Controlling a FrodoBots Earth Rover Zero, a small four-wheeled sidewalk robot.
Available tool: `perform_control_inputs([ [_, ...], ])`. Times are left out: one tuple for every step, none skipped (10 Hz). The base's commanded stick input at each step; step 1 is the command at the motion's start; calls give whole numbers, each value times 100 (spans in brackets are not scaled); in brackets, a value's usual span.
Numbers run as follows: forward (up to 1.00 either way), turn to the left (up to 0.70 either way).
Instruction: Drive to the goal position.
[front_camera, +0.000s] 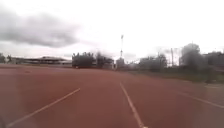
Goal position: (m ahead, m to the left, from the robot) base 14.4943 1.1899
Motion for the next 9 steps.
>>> perform_control_inputs([
  [70, 0],
  [70, 0],
  [70, 0],
  [70, 0],
  [70, 0],
  [70, 0],
  [70, 0],
  [70, 0],
  [70, 0],
])
